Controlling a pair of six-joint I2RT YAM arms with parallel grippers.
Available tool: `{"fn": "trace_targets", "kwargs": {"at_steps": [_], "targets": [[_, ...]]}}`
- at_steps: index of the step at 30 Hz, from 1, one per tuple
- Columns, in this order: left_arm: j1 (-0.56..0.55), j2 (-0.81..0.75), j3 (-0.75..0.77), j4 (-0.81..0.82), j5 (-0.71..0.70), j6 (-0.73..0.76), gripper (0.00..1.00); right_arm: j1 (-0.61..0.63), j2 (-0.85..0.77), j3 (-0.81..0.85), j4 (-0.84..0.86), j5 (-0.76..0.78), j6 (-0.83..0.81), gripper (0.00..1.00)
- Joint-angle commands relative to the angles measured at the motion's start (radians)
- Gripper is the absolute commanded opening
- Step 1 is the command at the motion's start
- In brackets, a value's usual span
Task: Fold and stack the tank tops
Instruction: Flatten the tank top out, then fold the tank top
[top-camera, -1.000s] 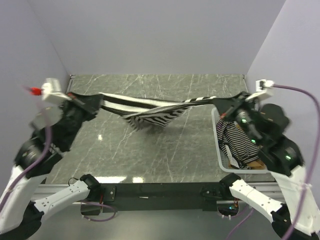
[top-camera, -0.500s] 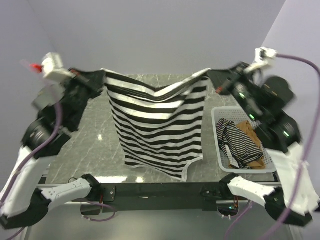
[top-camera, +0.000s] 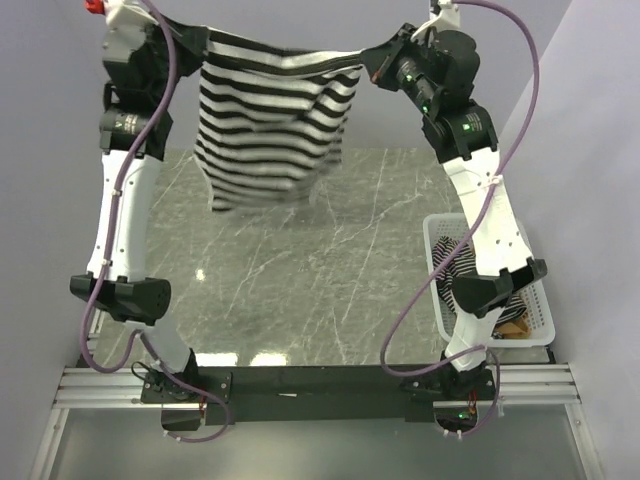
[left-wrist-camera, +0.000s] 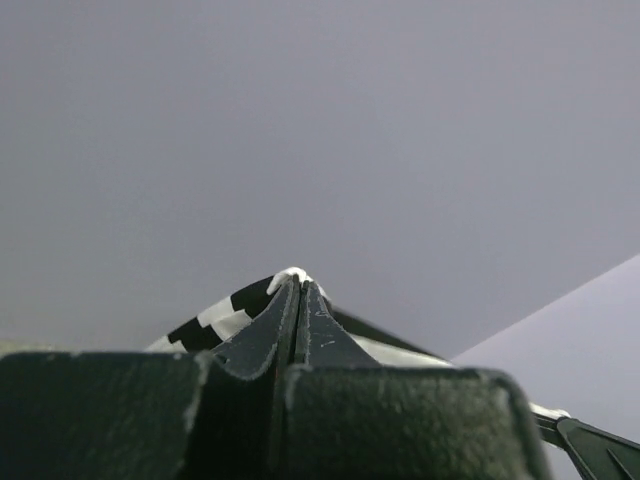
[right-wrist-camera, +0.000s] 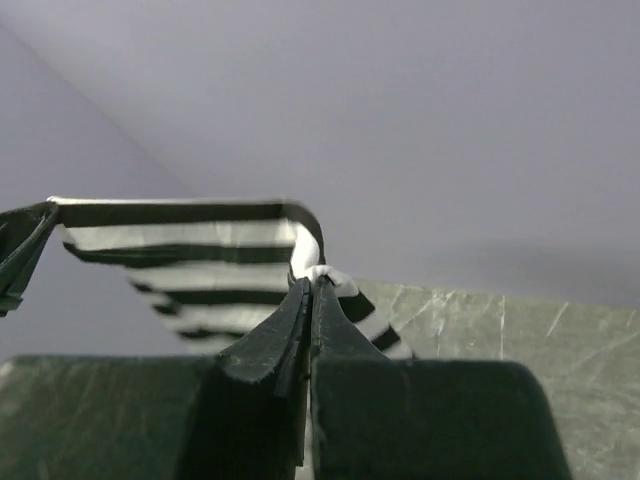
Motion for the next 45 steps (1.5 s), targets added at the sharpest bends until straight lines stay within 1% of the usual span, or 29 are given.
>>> {"fn": "trace_targets", "kwargs": {"at_steps": [1,2,3,4,5,6,7,8,9,10,11,13,14,16,18,19,21,22,23,26,29,30,33,37,39,40,41,43,45], "targets": [[0.054,-0.072,0.064,0.076,0.184,-0.042,0.01,-0.007,-0.091,0.009,0.061,-0.035,-0.018,0.00],[0.074,-0.104,-0.056,0.100,0.191,-0.051,0.01,-0.007,-0.165,-0.075,0.133,-0.032,-0.021,0.00],[0.082,-0.182,-0.133,0.123,0.199,-0.051,0.01,-0.011,-0.202,-0.246,0.159,-0.029,-0.024,0.00],[0.087,-0.228,-0.219,0.173,0.196,-0.055,0.01,-0.011,-0.236,-0.331,0.179,-0.024,-0.023,0.00],[0.090,-0.269,-0.393,0.194,0.190,-0.063,0.01,-0.016,-0.266,-0.412,0.196,-0.021,-0.018,0.00],[0.093,-0.346,-0.480,0.209,0.181,-0.069,0.01,-0.016,-0.327,-0.579,0.228,-0.021,-0.012,0.00],[0.093,-0.381,-0.561,0.233,0.179,-0.077,0.01,-0.019,-0.361,-0.667,0.241,-0.018,0.004,0.00],[0.093,-0.417,-0.725,0.240,0.184,-0.107,0.01,-0.019,-0.424,-0.757,0.265,-0.008,0.015,0.00],[0.091,-0.481,-0.811,0.249,0.193,-0.123,0.00,-0.022,-0.456,-0.939,0.279,-0.009,0.037,0.00],[0.093,-0.515,-0.896,0.252,0.203,-0.143,0.01,-0.022,-0.489,-1.030,0.288,-0.003,0.049,0.00],[0.087,-0.549,-1.070,0.267,0.220,-0.175,0.01,-0.023,-0.539,-1.119,0.293,0.006,0.069,0.00],[0.071,-0.642,-1.315,0.257,0.243,-0.190,0.00,-0.025,-0.599,-1.441,0.297,0.034,0.107,0.00],[0.064,-0.673,-1.393,0.257,0.240,-0.193,0.01,-0.025,-0.609,-1.442,0.291,0.048,0.123,0.00],[0.055,-0.759,-1.619,0.280,0.246,-0.209,0.01,-0.028,-0.612,-1.598,0.285,0.056,0.144,0.00],[0.047,-0.805,-1.738,0.327,0.288,-0.244,0.02,-0.028,-0.589,-1.701,0.301,0.036,0.158,0.11],[0.047,-0.814,-1.831,0.339,0.300,-0.253,0.05,-0.027,-0.580,-1.723,0.302,0.031,0.172,0.26],[0.036,-0.837,-1.906,0.391,0.340,-0.273,0.22,-0.028,-0.572,-1.768,0.310,0.014,0.175,0.45],[0.033,-0.843,-1.941,0.386,0.349,-0.275,0.27,-0.027,-0.581,-1.775,0.299,0.026,0.172,0.48],[0.030,-0.851,-1.946,0.376,0.354,-0.270,0.34,-0.028,-0.613,-1.789,0.279,0.032,0.172,0.52],[0.030,-0.906,-1.917,0.301,0.348,-0.262,0.43,-0.025,-0.714,-1.795,0.223,0.051,0.178,0.60],[0.030,-0.978,-1.849,0.215,0.299,-0.243,0.46,-0.022,-0.805,-1.783,0.164,0.083,0.172,0.61],[0.030,-0.980,-1.826,0.189,0.241,-0.235,0.47,-0.004,-0.820,-1.781,0.158,0.089,0.172,0.61],[0.038,-0.901,-1.733,0.174,0.142,-0.195,0.49,0.087,-0.819,-1.755,0.159,0.137,0.218,0.61],[0.059,-0.632,-1.517,0.197,0.066,-0.109,0.46,0.425,-0.677,-1.636,0.172,0.262,0.314,0.59],[0.102,-0.460,-1.401,0.201,0.117,-0.100,0.42,0.501,-0.545,-1.547,0.205,0.279,0.351,0.56],[0.125,-0.411,-1.369,0.201,0.200,-0.112,0.36,0.544,-0.456,-1.513,0.212,0.292,0.360,0.54],[0.160,-0.361,-1.351,0.212,0.220,-0.130,0.36,0.606,-0.407,-1.437,0.221,0.302,0.367,0.52],[0.176,-0.348,-1.341,0.244,0.256,-0.172,0.38,0.674,-0.254,-1.345,0.215,0.316,0.371,0.45],[0.176,-0.347,-1.293,0.209,0.251,-0.173,0.38,0.760,-0.149,-1.185,0.173,0.328,0.361,0.42]]}}
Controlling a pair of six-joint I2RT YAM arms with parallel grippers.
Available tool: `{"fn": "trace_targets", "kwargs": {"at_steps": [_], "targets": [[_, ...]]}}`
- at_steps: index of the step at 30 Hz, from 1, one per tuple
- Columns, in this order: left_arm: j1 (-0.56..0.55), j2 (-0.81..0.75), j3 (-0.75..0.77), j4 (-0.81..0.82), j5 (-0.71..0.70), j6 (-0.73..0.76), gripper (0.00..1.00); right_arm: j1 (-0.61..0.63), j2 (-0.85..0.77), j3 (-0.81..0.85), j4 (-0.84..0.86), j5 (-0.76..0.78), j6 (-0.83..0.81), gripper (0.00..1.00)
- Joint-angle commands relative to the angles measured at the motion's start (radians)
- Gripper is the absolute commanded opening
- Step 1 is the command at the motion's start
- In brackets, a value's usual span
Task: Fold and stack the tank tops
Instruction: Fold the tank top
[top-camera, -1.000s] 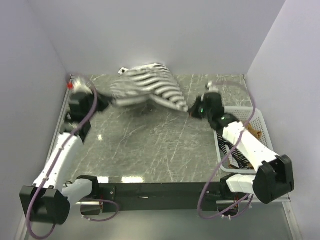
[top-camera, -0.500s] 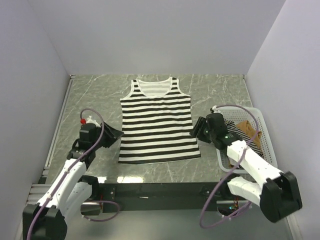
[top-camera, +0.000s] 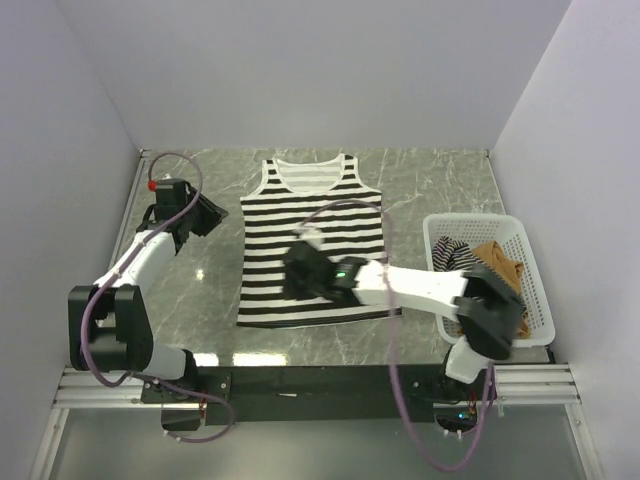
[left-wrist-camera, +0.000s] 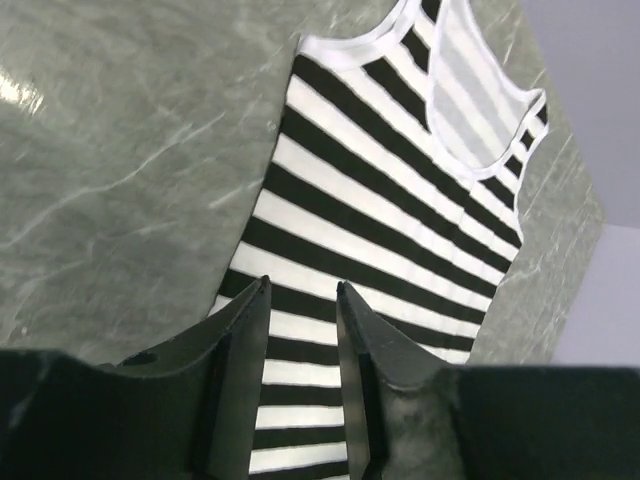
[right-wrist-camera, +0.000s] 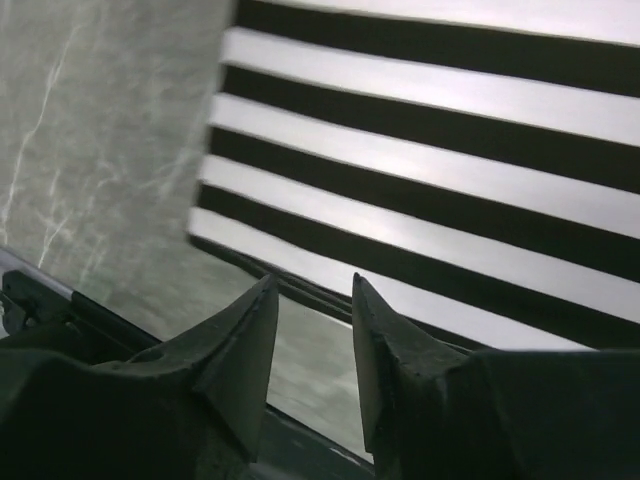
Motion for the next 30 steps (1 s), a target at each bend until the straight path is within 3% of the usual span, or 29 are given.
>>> {"fn": "trace_targets", "kwargs": {"at_steps": [1,4,13,30], "targets": [[0.020,-0.026,0.093,-0.033,0.050,0.005,0.39,0.116,0.206,0.207,-0.021,0.080,0.023,0.42],[0.037,-0.060,0.151,-0.094,0.023,0.033,0.41,0.182,0.364,0.411,-0.073,0.082,0.010,0.41],[0.085,-0.109,0.188,-0.108,0.030,0.076,0.42,0.237,0.588,0.631,-0.198,0.119,-0.014,0.41],[0.099,-0.073,0.153,-0.076,0.075,0.070,0.41,0.265,0.730,0.775,-0.301,0.165,-0.044,0.40]]}}
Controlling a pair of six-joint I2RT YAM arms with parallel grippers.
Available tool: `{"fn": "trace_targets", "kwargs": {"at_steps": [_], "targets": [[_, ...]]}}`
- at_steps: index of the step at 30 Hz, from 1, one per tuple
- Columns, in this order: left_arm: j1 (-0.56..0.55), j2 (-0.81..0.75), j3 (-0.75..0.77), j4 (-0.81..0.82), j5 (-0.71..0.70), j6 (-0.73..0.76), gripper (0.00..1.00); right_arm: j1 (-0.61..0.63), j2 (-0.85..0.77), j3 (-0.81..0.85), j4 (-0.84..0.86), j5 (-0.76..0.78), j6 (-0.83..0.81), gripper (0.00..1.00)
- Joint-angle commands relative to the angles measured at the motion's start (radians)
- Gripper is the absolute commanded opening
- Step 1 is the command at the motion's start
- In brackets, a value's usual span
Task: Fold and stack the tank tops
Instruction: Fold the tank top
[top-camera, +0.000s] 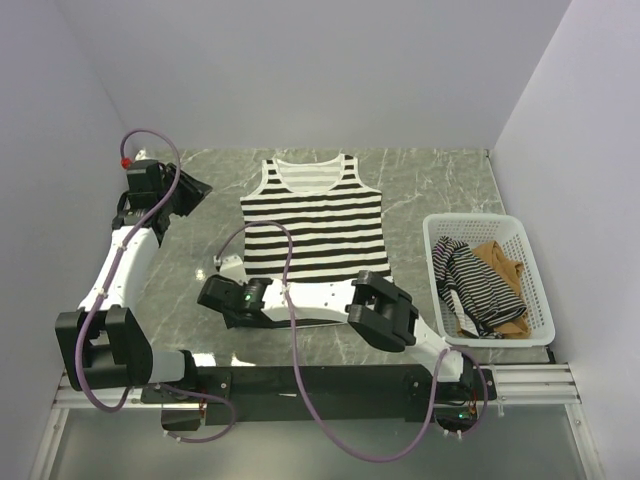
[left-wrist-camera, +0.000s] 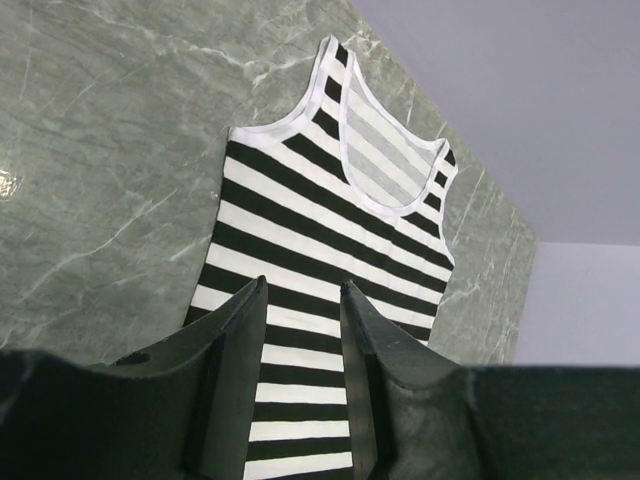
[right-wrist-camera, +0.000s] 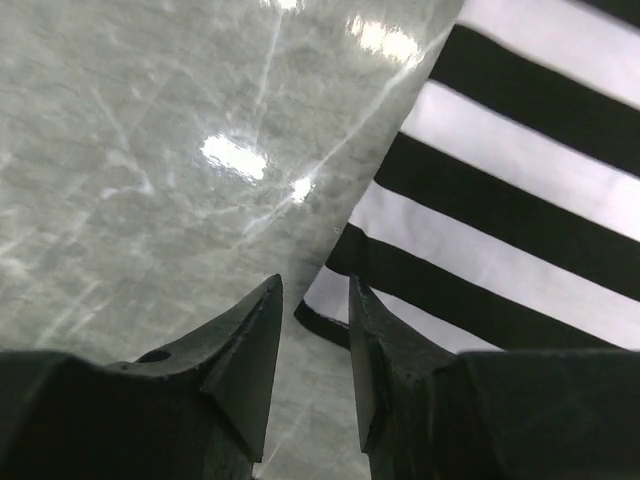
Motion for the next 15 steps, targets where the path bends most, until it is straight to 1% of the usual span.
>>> {"fn": "trace_targets", "kwargs": {"at_steps": [1,4,6,7,8,9,10,12,13,14,15], "targets": [[0.006,0.009,-0.002,0.026,0.018,0.017,0.41,0.017,0.045,0.023,-0.046,0.030,-0.007,0.40],[0.006,0.009,-0.013,0.036,0.018,0.011,0.41,0.022,0.043,0.000,-0.040,0.019,-0.010,0.36],[0.006,0.011,-0.026,0.052,0.023,0.011,0.42,0.020,0.033,-0.029,-0.037,0.011,-0.007,0.31],[0.004,0.012,-0.031,0.056,0.021,0.007,0.43,0.025,0.005,-0.084,-0.029,0.007,-0.006,0.26],[0.006,0.012,-0.040,0.069,0.024,0.002,0.43,0.023,-0.015,-0.121,-0.002,0.005,-0.003,0.13],[0.004,0.011,-0.064,0.079,0.027,-0.001,0.43,0.023,-0.039,-0.161,0.015,-0.012,-0.001,0.06],[0.000,0.011,-0.081,0.091,0.036,-0.015,0.43,0.023,-0.100,-0.251,0.061,-0.022,0.000,0.00],[-0.016,0.003,-0.144,0.141,0.032,-0.027,0.44,0.023,-0.176,-0.354,0.118,-0.052,0.005,0.00],[-0.037,0.005,-0.161,0.155,0.009,-0.027,0.45,0.023,-0.261,-0.458,0.185,-0.085,0.004,0.00],[-0.053,0.014,-0.192,0.174,-0.012,-0.027,0.45,0.023,-0.303,-0.507,0.216,-0.110,0.004,0.00],[-0.068,0.020,-0.206,0.181,-0.034,-0.033,0.45,0.022,-0.378,-0.550,0.250,-0.134,0.000,0.00]]}}
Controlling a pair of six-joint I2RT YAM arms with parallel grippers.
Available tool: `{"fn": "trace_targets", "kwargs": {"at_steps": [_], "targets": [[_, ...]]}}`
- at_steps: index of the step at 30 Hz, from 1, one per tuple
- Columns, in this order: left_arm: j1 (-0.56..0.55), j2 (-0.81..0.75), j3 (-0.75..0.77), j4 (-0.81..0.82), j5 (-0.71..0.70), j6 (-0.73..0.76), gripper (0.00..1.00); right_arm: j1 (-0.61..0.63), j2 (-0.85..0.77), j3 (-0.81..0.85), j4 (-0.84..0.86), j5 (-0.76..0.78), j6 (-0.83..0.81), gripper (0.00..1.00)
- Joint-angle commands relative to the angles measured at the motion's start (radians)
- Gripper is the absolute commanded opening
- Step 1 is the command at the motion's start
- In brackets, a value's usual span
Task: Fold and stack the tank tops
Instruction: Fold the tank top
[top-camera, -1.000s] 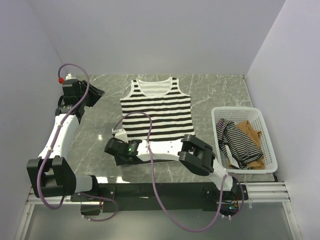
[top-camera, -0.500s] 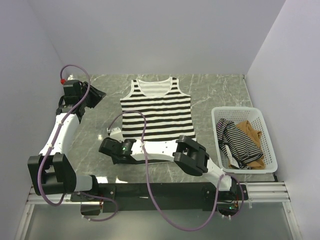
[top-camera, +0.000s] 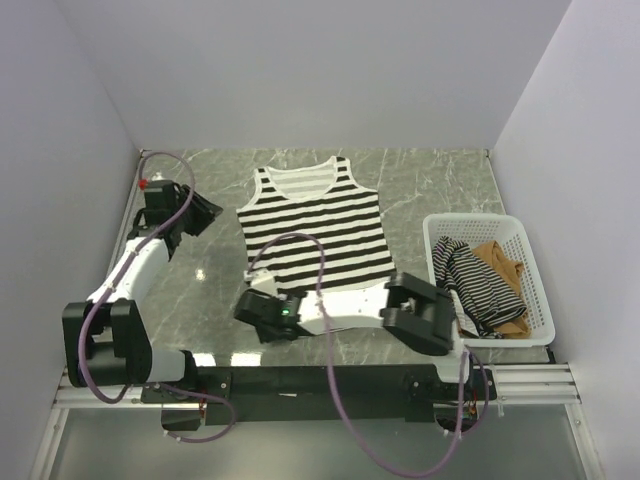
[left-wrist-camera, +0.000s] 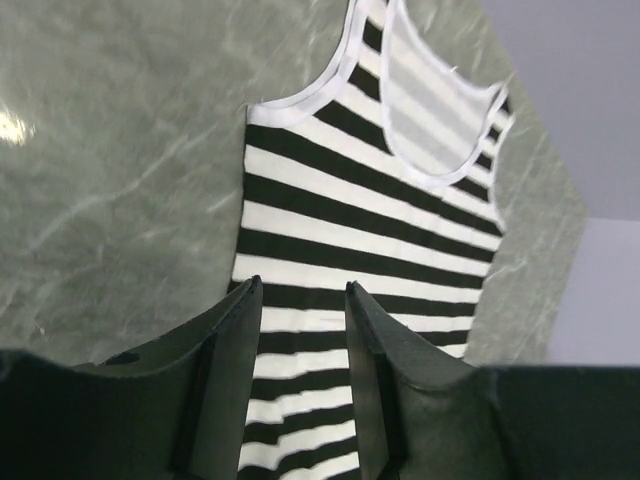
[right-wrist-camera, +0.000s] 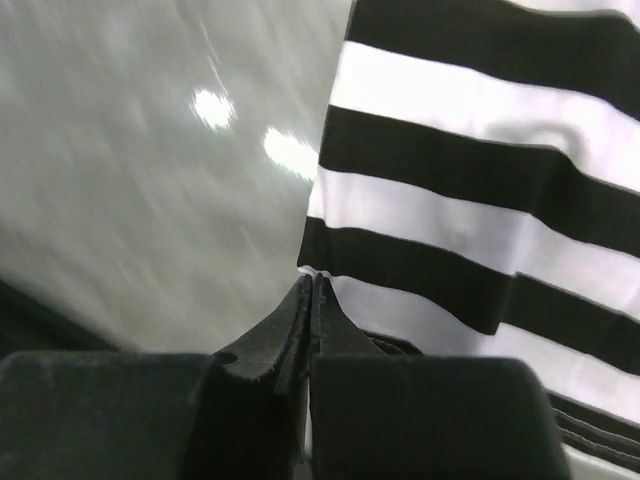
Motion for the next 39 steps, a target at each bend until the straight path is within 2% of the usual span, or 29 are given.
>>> {"fn": "trace_targets", "kwargs": {"at_steps": [1,9,15,24,29,32,35,36,39], "targets": [[-0.077,0.019,-0.057,0.092,-0.055,-0.028,0.45,0.007,-0.177,-0.190,0.105,-0.111,-0.003,0.00],[-0.136,0.214,-0.068,0.148,-0.156,-0.045,0.44,0.007,-0.302,-0.284,0.150,-0.179,0.005,0.00],[-0.142,0.304,-0.030,0.249,-0.150,-0.014,0.48,0.007,-0.325,-0.302,0.147,-0.174,0.017,0.00],[-0.177,0.461,0.076,0.176,-0.210,-0.005,0.42,0.007,-0.361,-0.316,0.124,-0.163,0.027,0.00],[-0.220,0.462,0.098,0.119,-0.374,-0.013,0.38,0.007,-0.392,-0.344,0.119,-0.152,0.028,0.00],[-0.240,0.482,0.128,0.080,-0.421,-0.013,0.32,0.005,-0.404,-0.353,0.122,-0.160,0.030,0.00],[-0.249,0.499,0.145,0.054,-0.437,-0.014,0.17,0.005,-0.406,-0.358,0.127,-0.177,0.033,0.00],[-0.249,0.498,0.148,0.047,-0.451,-0.017,0.08,0.005,-0.404,-0.359,0.132,-0.182,0.034,0.00],[-0.249,0.482,0.161,0.016,-0.492,-0.020,0.00,0.008,-0.383,-0.336,0.121,-0.201,0.039,0.00]]}}
